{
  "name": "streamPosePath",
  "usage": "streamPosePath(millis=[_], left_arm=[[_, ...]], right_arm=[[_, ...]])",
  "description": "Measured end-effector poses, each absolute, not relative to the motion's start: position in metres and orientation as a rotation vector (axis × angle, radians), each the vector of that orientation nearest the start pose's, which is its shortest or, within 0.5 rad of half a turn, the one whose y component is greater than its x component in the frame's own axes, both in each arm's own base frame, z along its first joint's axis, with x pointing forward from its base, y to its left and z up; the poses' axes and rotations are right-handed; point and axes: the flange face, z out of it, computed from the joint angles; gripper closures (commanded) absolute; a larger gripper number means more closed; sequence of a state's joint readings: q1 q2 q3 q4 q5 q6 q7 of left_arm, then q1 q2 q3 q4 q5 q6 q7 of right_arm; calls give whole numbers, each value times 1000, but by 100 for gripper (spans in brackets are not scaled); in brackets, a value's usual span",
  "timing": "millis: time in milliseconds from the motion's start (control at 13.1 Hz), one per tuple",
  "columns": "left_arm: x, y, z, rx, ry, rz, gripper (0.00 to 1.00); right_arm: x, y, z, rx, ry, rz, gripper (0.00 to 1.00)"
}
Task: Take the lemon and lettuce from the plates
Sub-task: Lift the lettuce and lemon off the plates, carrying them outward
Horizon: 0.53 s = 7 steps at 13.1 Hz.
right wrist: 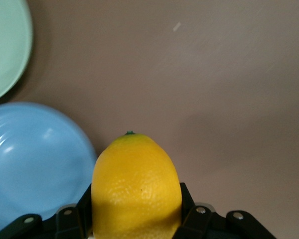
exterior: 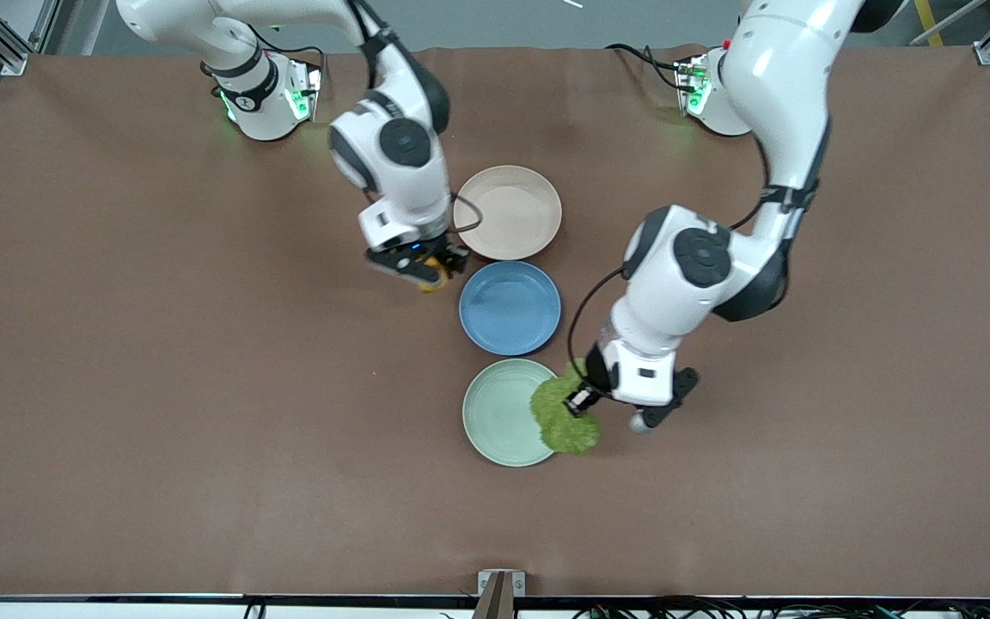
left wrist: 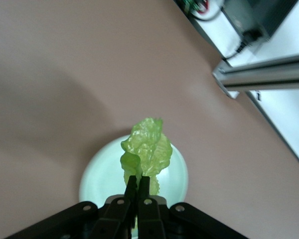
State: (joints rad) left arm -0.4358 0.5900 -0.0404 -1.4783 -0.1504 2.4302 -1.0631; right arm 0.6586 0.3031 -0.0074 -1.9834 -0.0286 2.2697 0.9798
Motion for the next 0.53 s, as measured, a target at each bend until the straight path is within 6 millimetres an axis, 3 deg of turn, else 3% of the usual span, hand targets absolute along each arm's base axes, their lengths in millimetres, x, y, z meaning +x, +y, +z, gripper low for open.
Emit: streamPosePath(millis=[229, 382, 535], left_arm=[[646, -273, 358, -3264, -963, -225, 100], [630, -239, 339, -3255, -822, -171, 100], [618, -206, 323, -3246, -728, -135, 100]], right_arm=[[547, 238, 309, -3152, 407, 41, 100], [573, 162, 302, -3153, 355, 45, 100], [587, 104, 292, -3152, 310, 41, 100]])
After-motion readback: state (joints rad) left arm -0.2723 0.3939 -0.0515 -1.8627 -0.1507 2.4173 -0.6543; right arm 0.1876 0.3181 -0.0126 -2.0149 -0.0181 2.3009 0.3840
